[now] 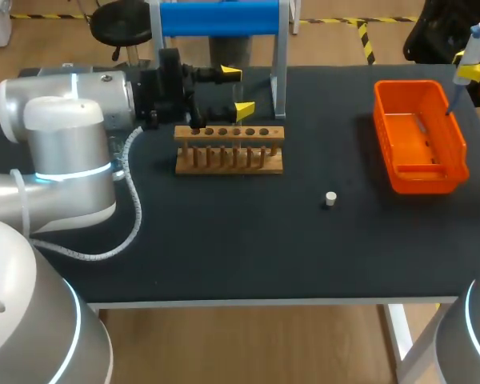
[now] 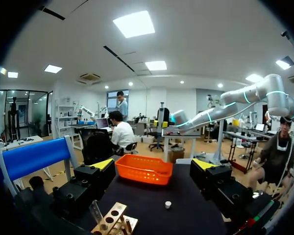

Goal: Invert the test tube, pick up the pipette, mount the tip to pipette, aspirate from beaker and dispense into the tube, eject the tip, return the pipette, and cap with the stopper.

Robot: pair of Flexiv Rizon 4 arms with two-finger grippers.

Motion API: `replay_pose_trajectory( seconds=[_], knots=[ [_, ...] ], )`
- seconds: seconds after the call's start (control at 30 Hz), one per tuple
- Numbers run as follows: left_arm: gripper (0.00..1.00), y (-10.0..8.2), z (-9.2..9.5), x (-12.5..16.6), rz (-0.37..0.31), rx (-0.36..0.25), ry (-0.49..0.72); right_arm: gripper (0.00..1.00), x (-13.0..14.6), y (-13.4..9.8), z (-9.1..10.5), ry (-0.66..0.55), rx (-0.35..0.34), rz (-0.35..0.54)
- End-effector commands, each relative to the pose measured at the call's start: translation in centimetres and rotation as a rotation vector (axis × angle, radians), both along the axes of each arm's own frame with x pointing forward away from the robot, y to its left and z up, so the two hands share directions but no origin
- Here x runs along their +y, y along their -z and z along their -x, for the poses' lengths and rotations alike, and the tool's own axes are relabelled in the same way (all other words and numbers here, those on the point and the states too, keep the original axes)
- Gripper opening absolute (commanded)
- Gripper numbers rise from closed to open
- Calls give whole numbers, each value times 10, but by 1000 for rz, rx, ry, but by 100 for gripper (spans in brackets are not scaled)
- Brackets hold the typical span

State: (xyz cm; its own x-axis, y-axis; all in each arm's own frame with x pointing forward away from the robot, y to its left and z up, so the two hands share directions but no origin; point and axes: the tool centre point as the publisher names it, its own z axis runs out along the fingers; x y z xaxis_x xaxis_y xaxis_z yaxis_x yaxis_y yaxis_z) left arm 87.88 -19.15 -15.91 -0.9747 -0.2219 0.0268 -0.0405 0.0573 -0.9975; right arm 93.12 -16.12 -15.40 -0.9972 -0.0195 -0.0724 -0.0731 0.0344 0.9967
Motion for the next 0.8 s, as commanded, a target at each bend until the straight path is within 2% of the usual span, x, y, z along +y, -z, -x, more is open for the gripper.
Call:
replay_pose_trajectory(
  seconds=[0.03,0.63,0.8],
  knots=[
    [100,1,1,-1,2,-2,-5,0,0,-1,1,2,0,4],
    [100,1,1,-1,2,-2,-5,0,0,-1,1,2,0,4],
    [100,1,1,-1,2,-2,-5,0,24,0,19,-20,6,11]
  ],
)
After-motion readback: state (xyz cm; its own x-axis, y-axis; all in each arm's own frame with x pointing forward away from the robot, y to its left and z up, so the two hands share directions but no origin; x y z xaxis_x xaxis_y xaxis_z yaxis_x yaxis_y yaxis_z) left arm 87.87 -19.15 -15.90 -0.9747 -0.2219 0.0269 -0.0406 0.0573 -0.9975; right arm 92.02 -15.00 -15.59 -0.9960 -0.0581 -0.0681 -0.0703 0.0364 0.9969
